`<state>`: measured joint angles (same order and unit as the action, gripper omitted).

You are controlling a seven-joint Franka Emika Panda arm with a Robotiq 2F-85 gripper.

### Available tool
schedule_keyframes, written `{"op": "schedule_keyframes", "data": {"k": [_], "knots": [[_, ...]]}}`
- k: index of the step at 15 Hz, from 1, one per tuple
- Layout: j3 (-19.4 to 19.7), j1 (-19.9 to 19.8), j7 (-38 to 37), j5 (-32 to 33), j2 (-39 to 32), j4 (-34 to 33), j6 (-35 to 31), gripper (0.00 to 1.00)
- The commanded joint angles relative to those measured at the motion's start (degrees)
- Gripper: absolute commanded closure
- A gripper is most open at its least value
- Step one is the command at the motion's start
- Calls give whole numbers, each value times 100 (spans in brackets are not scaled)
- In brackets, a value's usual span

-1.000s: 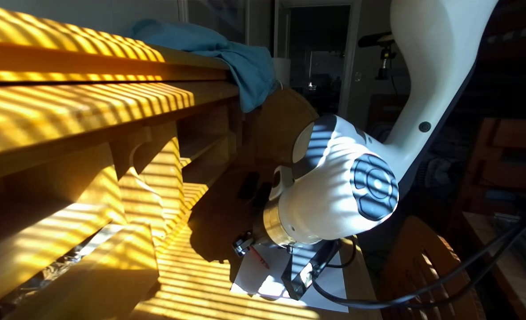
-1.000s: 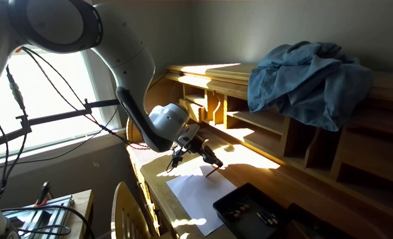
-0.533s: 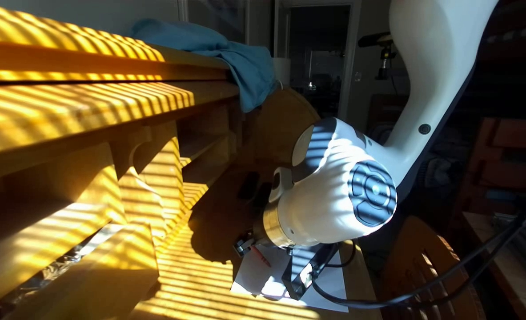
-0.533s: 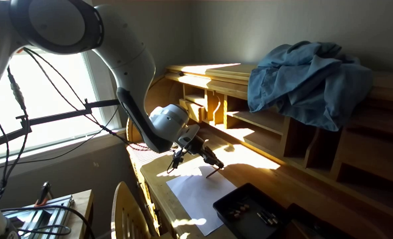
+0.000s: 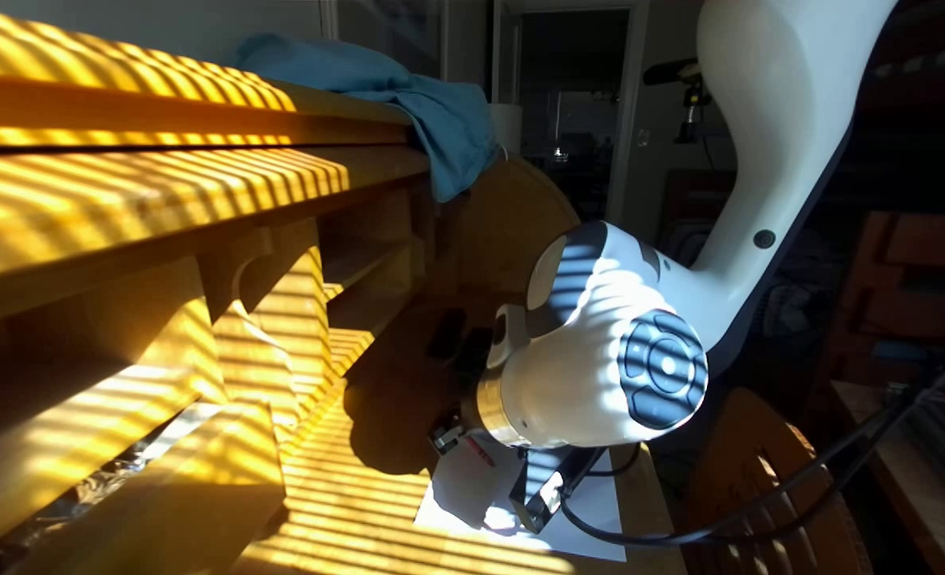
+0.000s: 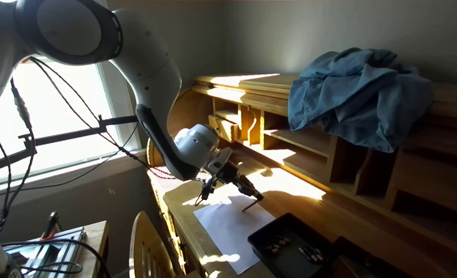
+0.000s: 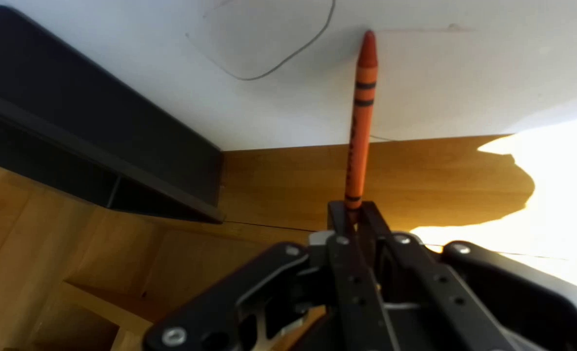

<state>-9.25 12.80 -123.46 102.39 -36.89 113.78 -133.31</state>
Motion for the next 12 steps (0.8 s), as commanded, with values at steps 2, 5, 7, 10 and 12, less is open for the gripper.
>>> {"op": "schedule_keyframes", "data": {"k": [2, 5, 7, 10, 12], "knots": [[-122, -63, 132, 4, -109, -106, 160, 98], [-154, -42, 214, -6, -144, -185, 198, 98], [-179, -31, 265, 2, -168, -246, 195, 98], [-205, -20, 307, 21, -177, -308, 188, 98], [-215, -12, 329, 29, -177, -337, 189, 98]]}}
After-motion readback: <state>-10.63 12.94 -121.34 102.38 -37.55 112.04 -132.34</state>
